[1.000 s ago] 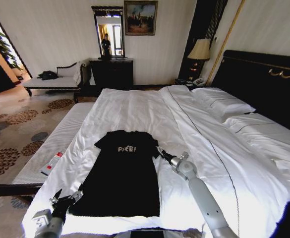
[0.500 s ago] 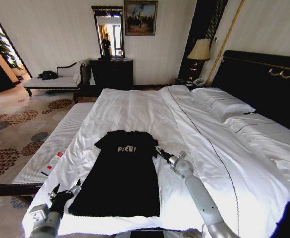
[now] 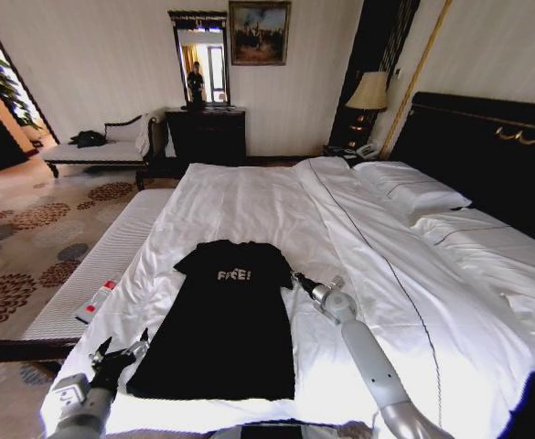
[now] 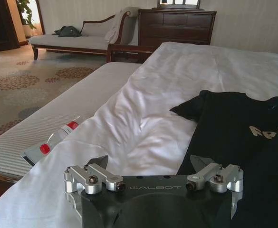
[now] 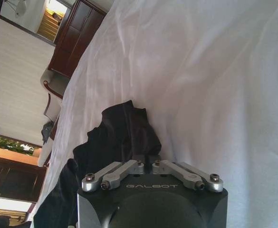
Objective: Fold the clothes on the bed.
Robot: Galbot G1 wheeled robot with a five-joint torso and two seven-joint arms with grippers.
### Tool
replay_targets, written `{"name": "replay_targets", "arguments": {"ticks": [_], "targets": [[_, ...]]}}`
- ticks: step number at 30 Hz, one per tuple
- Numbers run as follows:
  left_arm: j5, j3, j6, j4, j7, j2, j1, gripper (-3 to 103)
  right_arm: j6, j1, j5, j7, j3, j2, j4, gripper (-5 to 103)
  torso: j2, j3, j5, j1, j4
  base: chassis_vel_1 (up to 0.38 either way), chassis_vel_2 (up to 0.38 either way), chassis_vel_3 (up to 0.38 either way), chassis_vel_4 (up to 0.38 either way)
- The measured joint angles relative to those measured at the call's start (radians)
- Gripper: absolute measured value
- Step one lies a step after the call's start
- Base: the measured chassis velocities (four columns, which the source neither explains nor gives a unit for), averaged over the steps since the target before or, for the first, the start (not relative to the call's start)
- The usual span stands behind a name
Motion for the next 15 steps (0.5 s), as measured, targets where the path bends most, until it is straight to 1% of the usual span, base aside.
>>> {"name": "replay_targets", "arguments": {"ticks": [2, 6, 7, 8, 9, 12, 15], "targets": [[-0.001, -0.001, 0.000, -0.001, 0.000, 0.000, 0.001, 99, 0.001, 0.000, -0.005, -0.001, -0.002, -0.003, 0.001, 1, 0.000, 0.000, 0.0000, 0.000, 0.0000, 0.000, 0.000, 0.000, 0.000], [0.000, -0.001, 0.000, -0.001, 0.001, -0.003, 0.001, 99, 0.007, -0.004, -0.031, -0.008, -0.004, -0.010, 0.003, 1, 0.000, 0.000, 0.0000, 0.000, 0.0000, 0.000, 0.000, 0.000, 0.000], [0.001, -0.001, -0.001, -0.001, 0.002, -0.006, 0.001, 99, 0.018, -0.010, -0.073, -0.022, -0.004, -0.016, 0.010, 0, 0.000, 0.000, 0.0002, 0.000, 0.0000, 0.000, 0.000, 0.000, 0.000], [0.001, -0.001, -0.001, -0.001, 0.002, -0.006, 0.001, 99, 0.018, -0.010, -0.073, -0.022, -0.004, -0.016, 0.010, 0, 0.000, 0.000, 0.0002, 0.000, 0.0000, 0.000, 0.000, 0.000, 0.000], [0.002, -0.001, -0.003, -0.001, 0.003, -0.009, 0.001, 99, 0.030, -0.018, -0.113, -0.034, -0.004, -0.023, 0.021, 0, 0.000, 0.000, 0.0000, 0.000, 0.0000, 0.000, 0.000, 0.000, 0.000], [0.003, -0.001, -0.009, 0.000, 0.010, -0.014, 0.002, 99, 0.055, -0.030, -0.186, -0.043, -0.004, -0.037, 0.040, 0, 0.000, 0.000, 0.0000, 0.000, 0.0000, 0.000, 0.000, 0.000, 0.000], [0.005, -0.001, -0.012, 0.000, 0.012, -0.017, 0.002, 99, 0.067, -0.032, -0.213, -0.046, -0.002, -0.044, 0.044, 0, 0.000, 0.000, 0.0001, 0.000, -0.0001, 0.000, 0.000, 0.000, 0.000]]}}
